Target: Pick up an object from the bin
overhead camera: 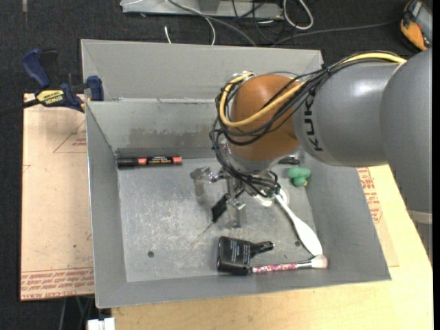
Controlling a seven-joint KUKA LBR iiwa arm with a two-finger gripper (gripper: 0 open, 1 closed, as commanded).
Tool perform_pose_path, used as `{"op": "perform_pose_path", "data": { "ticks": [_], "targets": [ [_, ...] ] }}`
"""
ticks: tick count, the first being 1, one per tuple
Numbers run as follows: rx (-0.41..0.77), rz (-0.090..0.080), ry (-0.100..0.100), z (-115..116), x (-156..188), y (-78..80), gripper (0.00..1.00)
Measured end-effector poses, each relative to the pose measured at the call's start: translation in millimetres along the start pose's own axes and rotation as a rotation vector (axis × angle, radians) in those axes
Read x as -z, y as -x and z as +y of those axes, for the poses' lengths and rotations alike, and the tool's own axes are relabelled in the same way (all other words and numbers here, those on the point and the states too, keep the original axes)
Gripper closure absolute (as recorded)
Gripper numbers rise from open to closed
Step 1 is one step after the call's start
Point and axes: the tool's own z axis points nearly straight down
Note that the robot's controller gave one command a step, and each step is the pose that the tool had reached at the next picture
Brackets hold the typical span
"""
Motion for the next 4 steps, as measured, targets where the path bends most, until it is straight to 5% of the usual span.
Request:
{"op": "perform_pose_path", "data": {
  "ticks": [1, 2, 4],
  "targets": [
    [0.126, -0.018, -0.006, -26, -28, -0.4, 0.0],
    [0.113, -0.007, -0.001, -27, -26, -15.7, 1.0],
    [0.112, -0.008, 0.0, -26, -11, -15.7, 1.0]
  ]
}}
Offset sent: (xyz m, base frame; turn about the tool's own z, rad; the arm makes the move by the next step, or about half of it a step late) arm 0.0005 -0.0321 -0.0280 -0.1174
